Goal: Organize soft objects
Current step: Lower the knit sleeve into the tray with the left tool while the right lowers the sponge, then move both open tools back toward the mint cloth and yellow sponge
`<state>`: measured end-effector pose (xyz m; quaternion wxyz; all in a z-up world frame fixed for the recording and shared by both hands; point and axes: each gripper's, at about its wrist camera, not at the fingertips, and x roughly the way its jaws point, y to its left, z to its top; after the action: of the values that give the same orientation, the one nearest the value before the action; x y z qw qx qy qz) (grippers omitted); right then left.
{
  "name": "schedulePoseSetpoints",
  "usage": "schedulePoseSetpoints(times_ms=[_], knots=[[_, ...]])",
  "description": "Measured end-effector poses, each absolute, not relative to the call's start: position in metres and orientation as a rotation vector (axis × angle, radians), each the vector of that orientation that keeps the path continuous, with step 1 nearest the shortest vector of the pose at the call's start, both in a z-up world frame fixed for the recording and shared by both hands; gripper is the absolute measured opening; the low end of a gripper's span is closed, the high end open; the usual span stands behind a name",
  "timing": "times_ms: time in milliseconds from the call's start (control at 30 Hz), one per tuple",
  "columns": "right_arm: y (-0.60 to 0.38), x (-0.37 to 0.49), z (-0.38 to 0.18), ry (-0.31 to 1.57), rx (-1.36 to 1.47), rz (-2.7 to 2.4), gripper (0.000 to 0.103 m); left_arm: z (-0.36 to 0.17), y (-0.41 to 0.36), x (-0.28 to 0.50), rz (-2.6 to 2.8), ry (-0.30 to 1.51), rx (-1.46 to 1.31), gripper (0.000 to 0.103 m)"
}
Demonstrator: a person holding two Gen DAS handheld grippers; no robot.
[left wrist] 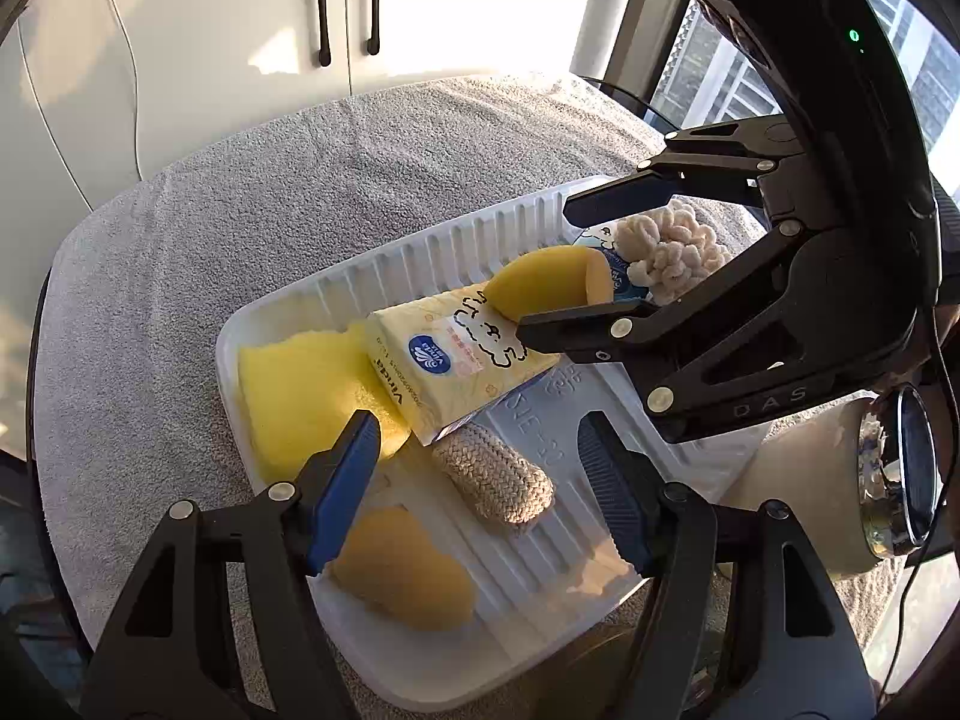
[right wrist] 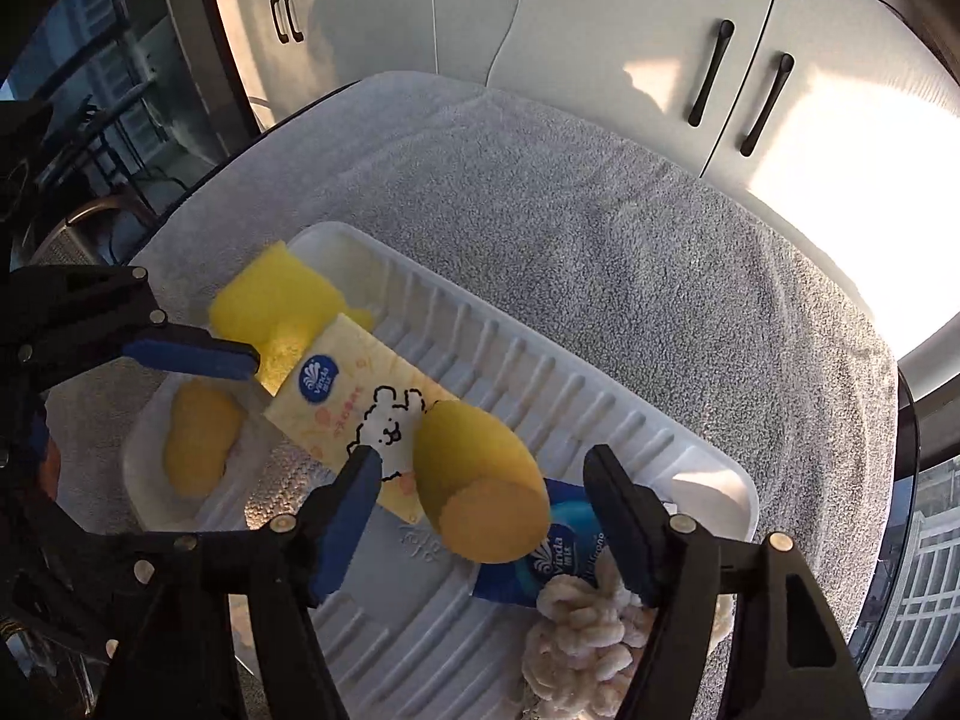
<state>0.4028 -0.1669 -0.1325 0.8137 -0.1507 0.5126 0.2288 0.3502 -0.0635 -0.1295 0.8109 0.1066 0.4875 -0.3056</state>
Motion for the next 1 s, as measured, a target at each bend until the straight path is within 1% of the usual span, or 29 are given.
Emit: schedulePoseSetpoints(times_ms=[267,433,700,1000], knots=[[-0.190,0.391,-0.102,1.020,-0.281,0.409,0.074,-0.106,-0.043,0.341,-0.467,0.871,0.262,0.067],[-0.225,0.380,-0.095,1.002,-0.191,0.297,0.074,-0.099,-0.006,0.347,-0.302,0.827,0.179,0.067],[-0.300,0.339,-0.109,1.010,-0.060,0.113,0.074,-0.105,0.066,0.322,-0.160,0.822,0.008,0.067],[-0.367,0.269,-0.134,1.036,0.051,-0.007,0.074,-0.127,0.110,0.260,-0.053,0.791,0.008,0.067]])
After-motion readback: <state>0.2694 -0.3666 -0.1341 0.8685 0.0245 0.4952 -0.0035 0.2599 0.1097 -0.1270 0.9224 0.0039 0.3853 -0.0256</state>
